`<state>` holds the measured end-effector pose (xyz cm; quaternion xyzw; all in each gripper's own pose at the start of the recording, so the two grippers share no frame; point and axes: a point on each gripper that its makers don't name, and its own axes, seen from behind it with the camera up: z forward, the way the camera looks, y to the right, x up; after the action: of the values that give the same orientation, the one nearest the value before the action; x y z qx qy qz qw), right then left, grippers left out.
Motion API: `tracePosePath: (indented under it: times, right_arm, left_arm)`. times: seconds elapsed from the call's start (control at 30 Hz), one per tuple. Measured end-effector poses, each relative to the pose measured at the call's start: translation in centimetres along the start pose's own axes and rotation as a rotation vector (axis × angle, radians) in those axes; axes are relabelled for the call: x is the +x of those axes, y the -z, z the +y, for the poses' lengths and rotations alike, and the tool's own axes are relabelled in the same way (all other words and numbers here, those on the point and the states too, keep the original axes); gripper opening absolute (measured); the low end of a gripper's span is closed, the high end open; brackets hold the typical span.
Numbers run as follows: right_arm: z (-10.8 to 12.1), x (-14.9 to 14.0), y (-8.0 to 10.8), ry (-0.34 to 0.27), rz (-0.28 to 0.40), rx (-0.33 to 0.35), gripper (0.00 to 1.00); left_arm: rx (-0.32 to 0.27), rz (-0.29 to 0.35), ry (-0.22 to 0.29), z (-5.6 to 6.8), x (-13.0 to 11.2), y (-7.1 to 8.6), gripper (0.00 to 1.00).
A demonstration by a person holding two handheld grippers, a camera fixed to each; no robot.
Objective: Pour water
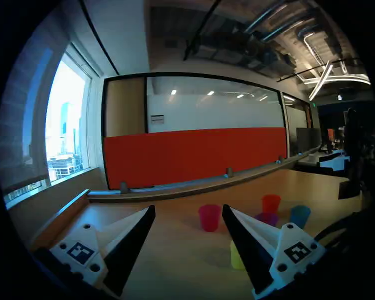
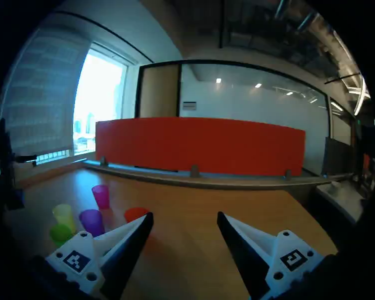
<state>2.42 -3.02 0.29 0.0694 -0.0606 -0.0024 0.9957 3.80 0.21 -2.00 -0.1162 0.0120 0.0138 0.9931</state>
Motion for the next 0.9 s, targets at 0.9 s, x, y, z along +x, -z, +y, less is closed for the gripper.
tracePosePath:
  times: [0.9]
  right_arm:
    - [3.4,1.7,2.0,-0.047,0.161,-0.206,0.99]
  left_arm:
    - [0.154,0.051,0.122,-0.7,-0.9,-0.5,1.00]
